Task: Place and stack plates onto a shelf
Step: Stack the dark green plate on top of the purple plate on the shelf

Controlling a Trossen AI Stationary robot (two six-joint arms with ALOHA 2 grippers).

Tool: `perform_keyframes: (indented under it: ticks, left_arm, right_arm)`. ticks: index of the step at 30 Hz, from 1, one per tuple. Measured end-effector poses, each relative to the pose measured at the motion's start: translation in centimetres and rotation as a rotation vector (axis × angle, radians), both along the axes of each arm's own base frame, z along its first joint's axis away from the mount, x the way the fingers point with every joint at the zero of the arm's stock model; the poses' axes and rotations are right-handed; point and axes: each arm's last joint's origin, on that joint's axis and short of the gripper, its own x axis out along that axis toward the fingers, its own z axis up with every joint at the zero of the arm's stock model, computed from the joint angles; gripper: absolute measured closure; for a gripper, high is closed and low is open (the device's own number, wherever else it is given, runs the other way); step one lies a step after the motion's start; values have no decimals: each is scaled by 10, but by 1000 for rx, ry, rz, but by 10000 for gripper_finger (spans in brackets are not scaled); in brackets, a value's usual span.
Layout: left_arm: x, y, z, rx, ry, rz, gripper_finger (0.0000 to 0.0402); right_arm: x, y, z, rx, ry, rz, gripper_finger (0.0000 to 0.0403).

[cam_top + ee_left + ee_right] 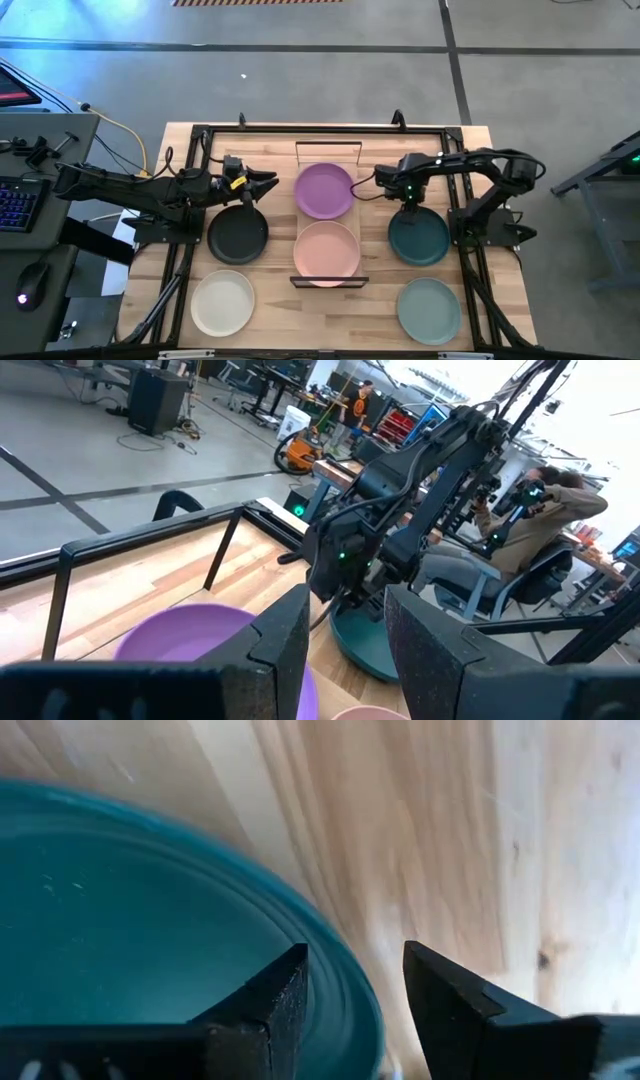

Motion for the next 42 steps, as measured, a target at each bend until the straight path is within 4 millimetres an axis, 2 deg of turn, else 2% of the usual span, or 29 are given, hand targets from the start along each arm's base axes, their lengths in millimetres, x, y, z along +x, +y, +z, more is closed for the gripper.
perform_keyframes:
  ticks: [3,5,10,19,29,37,42]
  left_arm:
    - [0,0,0,0,0,0,282]
    - [0,0,0,0,0,0,282]
    - [0,1,0,1,1,9,282]
    - [0,1,0,1,1,9,282]
    - [0,1,0,2,-3,34,282]
    - [-1,2,0,3,-3,61,282]
    - [-1,2,1,1,-8,59,282]
  right_arm:
    - [2,0,-1,2,-12,-2,266]
    - [1,0,-1,4,-9,-2,287]
    - [-2,1,0,10,24,-1,387]
    - [-11,4,10,23,70,-12,401]
    - [-31,17,58,108,-73,-169,403]
    - [-24,14,111,140,-212,-181,403]
    - [-20,8,136,224,-313,-201,403]
